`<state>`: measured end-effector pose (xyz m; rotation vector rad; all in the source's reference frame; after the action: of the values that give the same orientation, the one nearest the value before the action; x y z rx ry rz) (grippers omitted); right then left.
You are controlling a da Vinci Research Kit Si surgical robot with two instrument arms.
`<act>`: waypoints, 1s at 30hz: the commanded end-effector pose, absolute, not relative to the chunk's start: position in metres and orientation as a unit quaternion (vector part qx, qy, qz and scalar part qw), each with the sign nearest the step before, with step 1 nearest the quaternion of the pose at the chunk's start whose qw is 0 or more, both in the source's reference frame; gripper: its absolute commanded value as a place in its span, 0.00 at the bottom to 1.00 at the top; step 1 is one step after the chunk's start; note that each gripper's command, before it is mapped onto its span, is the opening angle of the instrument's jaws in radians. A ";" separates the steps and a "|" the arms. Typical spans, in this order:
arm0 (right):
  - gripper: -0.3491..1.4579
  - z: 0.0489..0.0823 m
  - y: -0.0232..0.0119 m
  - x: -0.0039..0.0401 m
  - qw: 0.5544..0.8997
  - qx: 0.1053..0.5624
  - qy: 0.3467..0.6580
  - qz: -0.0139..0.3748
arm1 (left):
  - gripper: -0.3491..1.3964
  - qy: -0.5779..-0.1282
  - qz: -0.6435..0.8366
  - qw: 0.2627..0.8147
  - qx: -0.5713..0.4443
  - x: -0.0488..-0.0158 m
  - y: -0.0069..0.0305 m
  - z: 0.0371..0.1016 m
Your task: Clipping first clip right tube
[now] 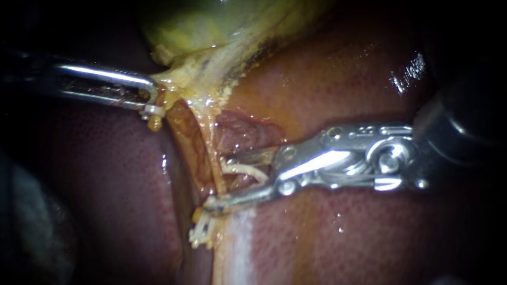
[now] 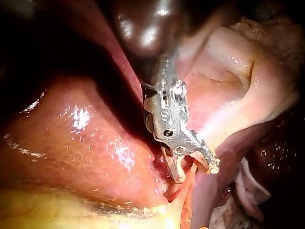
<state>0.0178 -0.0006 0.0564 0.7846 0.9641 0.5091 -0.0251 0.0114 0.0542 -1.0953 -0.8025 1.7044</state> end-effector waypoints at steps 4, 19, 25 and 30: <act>0.46 0.0566 -0.0007 0.0185 0.776 0.373 0.452 0.233 | 0.00 -0.326 0.693 0.463 -0.445 -0.0252 0.0114 0.0542; 0.46 0.0548 -0.0017 0.0206 0.704 0.437 0.511 0.231 | 0.00 -0.326 0.693 0.463 -0.445 -0.0253 0.0115 0.0542; 0.44 0.0521 -0.0022 0.0208 0.681 0.461 0.528 0.212 | 0.00 -0.326 0.693 0.463 -0.445 -0.0252 0.0115 0.0542; 0.42 0.0510 -0.0022 0.0211 0.675 0.467 0.532 0.209 | 0.00 -0.326 0.693 0.463 -0.445 -0.0252 0.0115 0.0542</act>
<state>0.0211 -0.0022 0.0510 1.0493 1.1973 0.4724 -0.0252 0.0115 0.0542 -1.0952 -0.8017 1.7050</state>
